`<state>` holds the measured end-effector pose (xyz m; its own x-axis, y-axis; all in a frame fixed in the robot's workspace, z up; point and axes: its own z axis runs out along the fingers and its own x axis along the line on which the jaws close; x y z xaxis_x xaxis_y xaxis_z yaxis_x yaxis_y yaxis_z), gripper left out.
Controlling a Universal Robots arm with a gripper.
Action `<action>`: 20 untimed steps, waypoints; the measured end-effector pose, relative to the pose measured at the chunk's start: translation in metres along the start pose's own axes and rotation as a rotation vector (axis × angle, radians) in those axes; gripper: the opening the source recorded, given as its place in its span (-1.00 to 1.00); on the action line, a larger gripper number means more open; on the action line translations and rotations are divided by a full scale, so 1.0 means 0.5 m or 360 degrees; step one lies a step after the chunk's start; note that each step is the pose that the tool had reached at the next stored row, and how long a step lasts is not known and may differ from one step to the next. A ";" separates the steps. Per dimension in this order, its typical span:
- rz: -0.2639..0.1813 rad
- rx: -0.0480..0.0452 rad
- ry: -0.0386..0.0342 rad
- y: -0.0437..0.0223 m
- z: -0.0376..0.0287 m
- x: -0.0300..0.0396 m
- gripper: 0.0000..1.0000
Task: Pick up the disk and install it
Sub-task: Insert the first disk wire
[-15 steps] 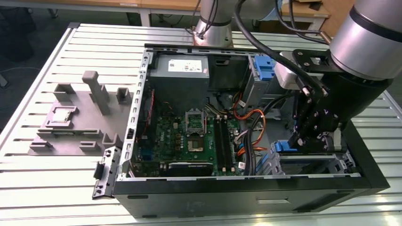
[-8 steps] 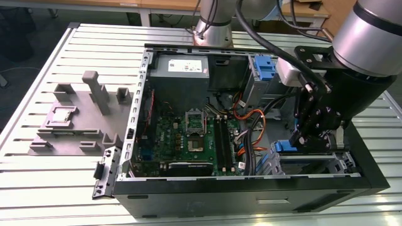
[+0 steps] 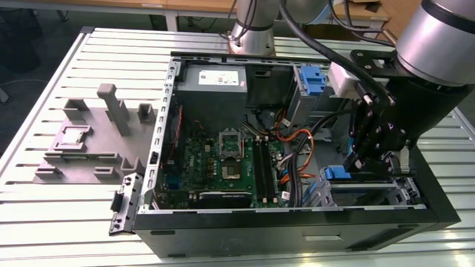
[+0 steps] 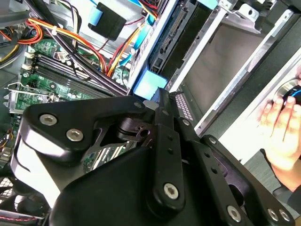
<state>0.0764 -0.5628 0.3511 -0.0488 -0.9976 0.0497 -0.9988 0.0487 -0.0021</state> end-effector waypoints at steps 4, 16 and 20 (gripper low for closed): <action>-0.0001 0.0000 0.0000 -0.020 0.002 -0.001 -0.80; -0.0007 0.0000 0.0000 -0.048 -0.012 -0.002 -0.80; -0.0056 0.0003 0.0000 -0.048 -0.013 -0.002 -0.80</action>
<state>0.1004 -0.5628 0.3575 -0.0138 -0.9987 0.0496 -0.9999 0.0137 -0.0024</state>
